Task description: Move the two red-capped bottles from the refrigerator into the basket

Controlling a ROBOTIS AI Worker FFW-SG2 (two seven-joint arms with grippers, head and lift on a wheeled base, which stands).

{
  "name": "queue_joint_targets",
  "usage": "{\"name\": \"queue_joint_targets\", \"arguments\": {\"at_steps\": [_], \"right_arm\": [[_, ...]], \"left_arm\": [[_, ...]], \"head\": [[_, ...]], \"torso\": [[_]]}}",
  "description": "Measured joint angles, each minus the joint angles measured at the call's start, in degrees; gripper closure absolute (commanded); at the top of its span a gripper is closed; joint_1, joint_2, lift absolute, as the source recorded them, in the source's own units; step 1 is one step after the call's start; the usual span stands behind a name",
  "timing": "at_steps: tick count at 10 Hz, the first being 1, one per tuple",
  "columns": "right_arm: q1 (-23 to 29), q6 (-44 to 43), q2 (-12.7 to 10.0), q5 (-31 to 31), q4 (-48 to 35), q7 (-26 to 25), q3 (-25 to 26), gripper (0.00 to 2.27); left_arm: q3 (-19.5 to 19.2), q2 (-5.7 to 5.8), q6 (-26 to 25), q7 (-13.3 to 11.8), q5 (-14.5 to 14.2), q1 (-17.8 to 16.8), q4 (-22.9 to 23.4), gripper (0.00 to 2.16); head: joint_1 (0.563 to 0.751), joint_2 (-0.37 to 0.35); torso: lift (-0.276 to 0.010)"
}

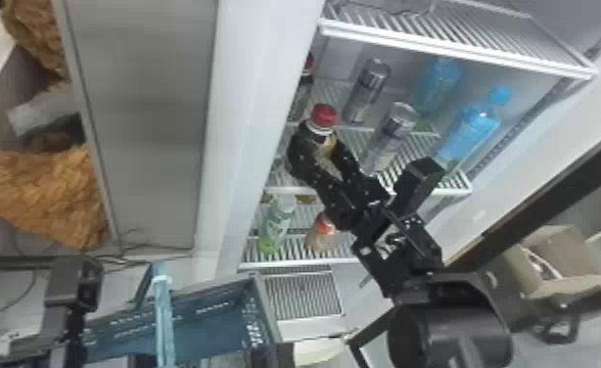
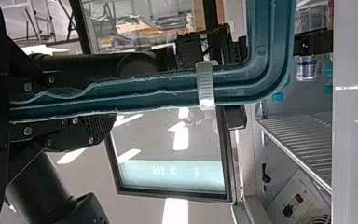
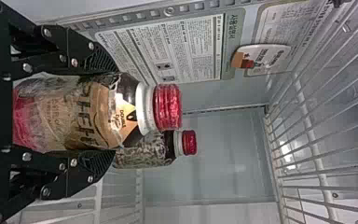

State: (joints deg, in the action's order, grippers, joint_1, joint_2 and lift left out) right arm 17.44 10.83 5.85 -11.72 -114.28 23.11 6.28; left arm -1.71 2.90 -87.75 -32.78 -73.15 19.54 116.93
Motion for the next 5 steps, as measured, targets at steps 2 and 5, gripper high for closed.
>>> {"name": "queue_joint_targets", "arguments": {"at_steps": [2,5], "right_arm": [[2.07,0.01,0.23,-0.31,-2.49,0.00,0.07,1.28],[7.79,0.16,0.35,-2.31,-9.81,0.00,0.97,1.28]], "left_arm": [[-0.05,0.04,0.00,-0.04,-0.08,0.00,0.00,1.21],[-0.25,0.09,0.17,-0.09,-0.20,-0.03,0.00,1.21]], "head": [[0.695,-0.350],[0.695,-0.350]], "torso": [[0.000],[0.000]]}}
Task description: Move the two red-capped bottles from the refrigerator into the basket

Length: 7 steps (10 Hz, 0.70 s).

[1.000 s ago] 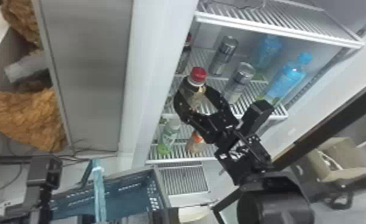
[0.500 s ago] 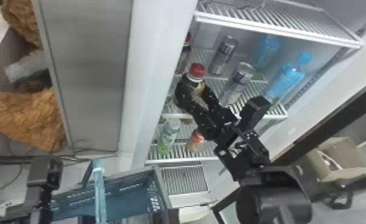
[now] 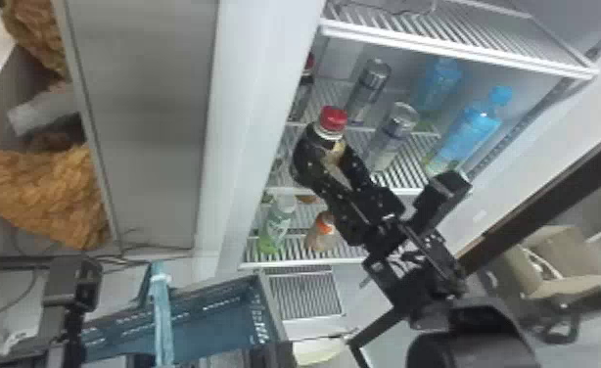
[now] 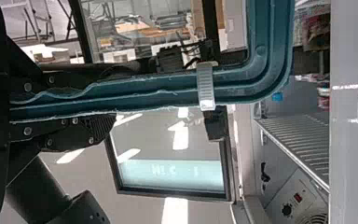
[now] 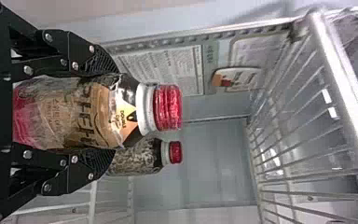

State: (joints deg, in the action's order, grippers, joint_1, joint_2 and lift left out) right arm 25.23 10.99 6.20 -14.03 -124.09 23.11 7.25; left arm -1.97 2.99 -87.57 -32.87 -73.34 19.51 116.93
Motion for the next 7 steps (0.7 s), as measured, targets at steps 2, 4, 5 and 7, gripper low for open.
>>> {"name": "queue_joint_targets", "arguments": {"at_steps": [2,4,5,7], "right_arm": [[4.62,2.24,-0.05,-0.62,-6.44,0.00,1.59,1.28],[8.96,4.86,-0.05,-1.45,-11.92,0.00,2.83,1.28],[11.31,6.32,-0.05,-2.13,-14.33,0.19,3.34,1.28],[15.48,9.04,-0.05,-3.01,-17.62,2.50,4.99,1.28]], "left_arm": [[-0.39,-0.02,0.33,0.00,-0.01,-0.08,0.00,1.21],[-0.75,0.00,0.55,0.00,-0.14,0.03,0.00,1.21],[-0.84,0.00,0.64,0.00,-0.16,0.03,0.00,1.21],[-1.03,0.08,0.67,0.00,-0.13,-0.09,0.00,1.21]], "head": [[0.695,-0.350],[0.695,-0.350],[0.695,-0.350],[0.695,-0.350]], "torso": [[0.000],[0.000],[0.000],[0.000]]}}
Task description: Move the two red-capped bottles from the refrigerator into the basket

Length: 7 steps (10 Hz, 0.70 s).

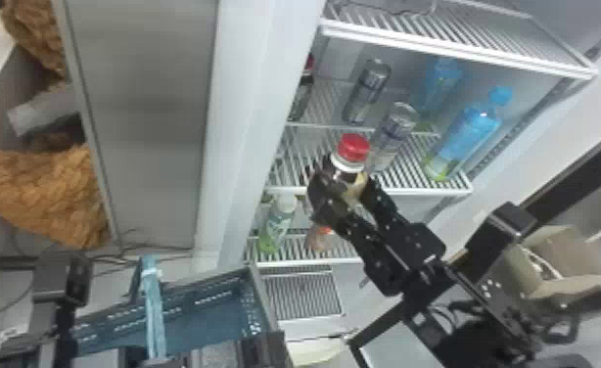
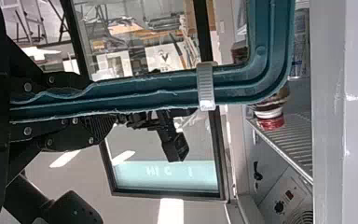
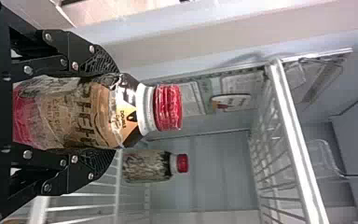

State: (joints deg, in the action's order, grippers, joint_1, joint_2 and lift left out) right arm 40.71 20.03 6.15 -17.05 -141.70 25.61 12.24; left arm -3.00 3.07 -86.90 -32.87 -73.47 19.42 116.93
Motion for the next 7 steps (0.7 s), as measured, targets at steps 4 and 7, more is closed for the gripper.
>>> {"name": "queue_joint_targets", "arguments": {"at_steps": [4,7], "right_arm": [[3.60,8.17,0.16,-1.48,-5.04,5.38,1.28,1.28],[4.62,15.06,0.40,-4.52,-6.35,7.36,1.25,1.28]], "left_arm": [[-0.42,-0.04,0.05,0.15,0.01,-0.02,0.00,1.21],[-0.76,-0.08,0.24,0.18,-0.54,0.12,0.00,1.21]], "head": [[0.695,-0.350],[0.695,-0.350]], "torso": [[0.000],[0.000]]}}
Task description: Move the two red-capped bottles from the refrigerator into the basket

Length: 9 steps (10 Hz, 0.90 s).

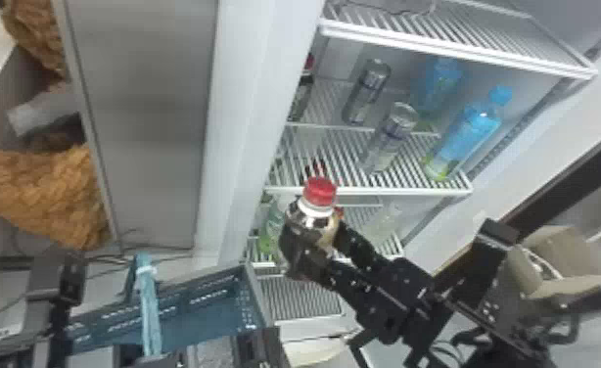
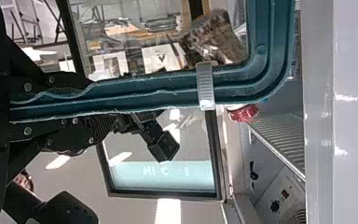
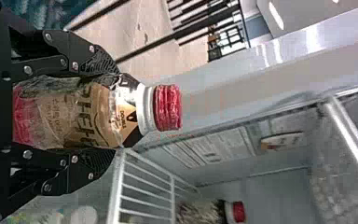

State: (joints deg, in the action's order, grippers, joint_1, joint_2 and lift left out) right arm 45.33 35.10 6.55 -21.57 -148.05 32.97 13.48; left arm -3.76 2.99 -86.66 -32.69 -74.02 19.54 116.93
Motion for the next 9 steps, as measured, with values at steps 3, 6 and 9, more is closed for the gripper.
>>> {"name": "queue_joint_targets", "arguments": {"at_steps": [3,6,9], "right_arm": [[-0.40,4.15,0.31,-3.77,0.98,2.16,-1.43,1.28],[-1.83,6.76,1.80,-6.43,1.74,4.03,-3.97,1.28],[-3.73,9.27,3.21,-8.09,4.46,5.92,-6.76,0.80]], "left_arm": [[-0.20,0.06,0.16,0.00,-0.61,0.30,0.00,1.21],[-0.15,0.03,0.33,0.00,-0.89,0.29,0.00,1.21],[0.09,0.00,1.05,0.00,-1.24,-0.14,0.00,1.21]], "head": [[0.695,-0.350],[0.695,-0.320],[0.695,-0.271]], "torso": [[0.000],[0.000],[0.000]]}}
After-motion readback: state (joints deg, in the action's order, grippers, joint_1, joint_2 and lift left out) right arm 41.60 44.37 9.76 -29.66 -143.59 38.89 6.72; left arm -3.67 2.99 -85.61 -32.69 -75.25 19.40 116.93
